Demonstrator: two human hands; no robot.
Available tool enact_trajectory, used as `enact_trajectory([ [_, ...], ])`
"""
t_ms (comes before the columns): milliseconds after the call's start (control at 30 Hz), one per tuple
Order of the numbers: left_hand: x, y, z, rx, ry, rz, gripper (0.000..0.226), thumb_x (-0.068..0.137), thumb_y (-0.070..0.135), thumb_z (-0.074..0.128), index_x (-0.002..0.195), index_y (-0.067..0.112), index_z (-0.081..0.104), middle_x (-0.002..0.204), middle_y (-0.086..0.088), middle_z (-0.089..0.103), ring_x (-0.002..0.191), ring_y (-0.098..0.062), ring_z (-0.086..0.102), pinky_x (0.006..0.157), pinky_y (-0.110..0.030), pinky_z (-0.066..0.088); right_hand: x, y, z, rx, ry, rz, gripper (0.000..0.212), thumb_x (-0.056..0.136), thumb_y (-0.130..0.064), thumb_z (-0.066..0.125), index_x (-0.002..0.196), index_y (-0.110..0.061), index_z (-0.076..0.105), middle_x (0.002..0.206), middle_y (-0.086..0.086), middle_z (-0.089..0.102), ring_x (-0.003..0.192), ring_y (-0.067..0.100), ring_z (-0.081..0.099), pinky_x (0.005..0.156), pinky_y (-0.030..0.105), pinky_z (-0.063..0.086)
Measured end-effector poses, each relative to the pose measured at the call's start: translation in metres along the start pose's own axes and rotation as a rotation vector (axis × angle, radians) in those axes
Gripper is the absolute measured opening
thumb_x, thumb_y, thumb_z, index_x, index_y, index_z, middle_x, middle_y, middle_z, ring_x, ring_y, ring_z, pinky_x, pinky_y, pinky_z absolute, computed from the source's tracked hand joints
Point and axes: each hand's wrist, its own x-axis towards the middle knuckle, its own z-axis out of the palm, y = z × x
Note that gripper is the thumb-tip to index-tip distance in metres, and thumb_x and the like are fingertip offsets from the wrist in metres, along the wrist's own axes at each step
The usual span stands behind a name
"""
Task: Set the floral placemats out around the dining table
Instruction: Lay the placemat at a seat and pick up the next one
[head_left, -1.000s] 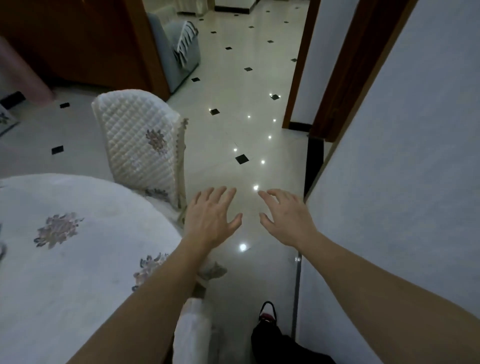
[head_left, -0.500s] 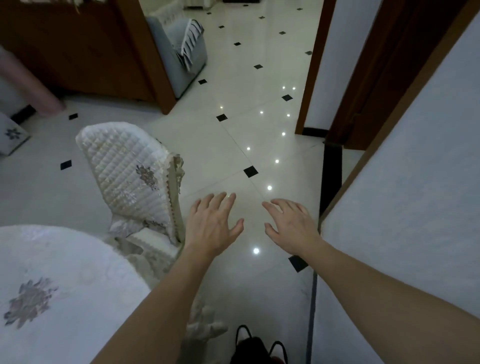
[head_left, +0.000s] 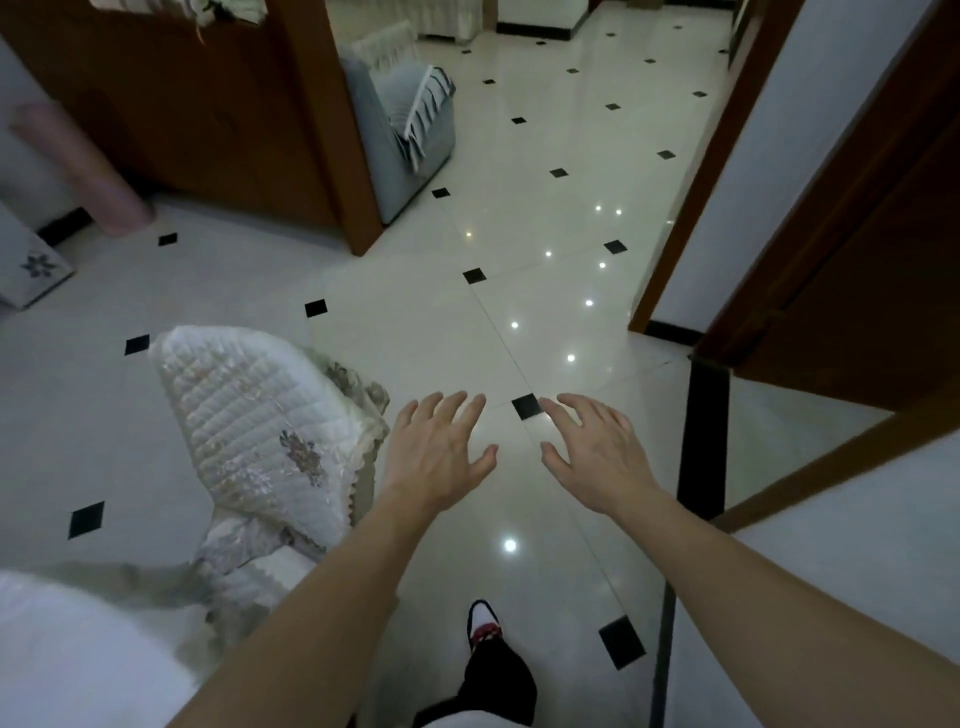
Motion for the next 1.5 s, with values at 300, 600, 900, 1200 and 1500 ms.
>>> enact_trajectory([
  [300, 0.121, -0.091, -0.009, 0.010, 0.025, -0.086, 0.067, 0.088, 0.062, 0.042, 0.145, 0.026, 0.042, 0.144, 0.000, 0.054, 0.132, -0.026, 0.048, 0.111, -0.045, 0.036, 0.164, -0.016, 0.017, 0.008, 0.006, -0.047, 0.052, 0.088, -0.041, 0.053, 0.137, -0.023, 0.050, 0.132, 0.007, 0.058, 0.121, 0.024, 0.053, 0.100, 0.042, 0.040],
  [600, 0.214, -0.168, -0.002, 0.003, 0.033, -0.240, 0.071, 0.086, 0.064, 0.031, 0.144, 0.025, 0.045, 0.143, -0.001, 0.055, 0.131, -0.026, 0.049, 0.110, -0.045, 0.037, 0.318, -0.036, 0.050, 0.069, 0.012, -0.210, 0.053, 0.086, -0.041, 0.050, 0.135, -0.022, 0.053, 0.128, 0.008, 0.060, 0.118, 0.025, 0.056, 0.098, 0.043, 0.043],
  [900, 0.352, -0.244, 0.007, 0.037, -0.009, -0.428, 0.066, 0.090, 0.062, 0.040, 0.146, 0.027, 0.038, 0.148, 0.001, 0.049, 0.135, -0.024, 0.044, 0.112, -0.043, 0.033, 0.515, -0.025, 0.084, 0.103, -0.051, -0.360, 0.051, 0.086, -0.039, 0.057, 0.135, -0.023, 0.053, 0.130, 0.006, 0.059, 0.120, 0.025, 0.054, 0.102, 0.044, 0.040],
  [1200, 0.415, -0.316, 0.002, 0.040, -0.023, -0.710, 0.069, 0.086, 0.063, 0.033, 0.142, 0.024, 0.046, 0.141, -0.001, 0.057, 0.129, -0.026, 0.051, 0.107, -0.045, 0.040, 0.657, -0.074, 0.114, 0.147, -0.144, -0.604, 0.053, 0.086, -0.043, 0.046, 0.134, -0.023, 0.054, 0.128, 0.005, 0.060, 0.118, 0.024, 0.055, 0.100, 0.043, 0.042],
  [1500, 0.384, -0.414, 0.001, 0.042, 0.016, -0.992, 0.066, 0.087, 0.062, 0.040, 0.142, 0.025, 0.046, 0.141, -0.001, 0.057, 0.128, -0.025, 0.052, 0.109, -0.044, 0.039, 0.729, -0.209, 0.163, 0.162, -0.203, -0.930, 0.053, 0.086, -0.041, 0.056, 0.136, -0.024, 0.052, 0.130, 0.005, 0.059, 0.120, 0.022, 0.053, 0.102, 0.042, 0.040],
])
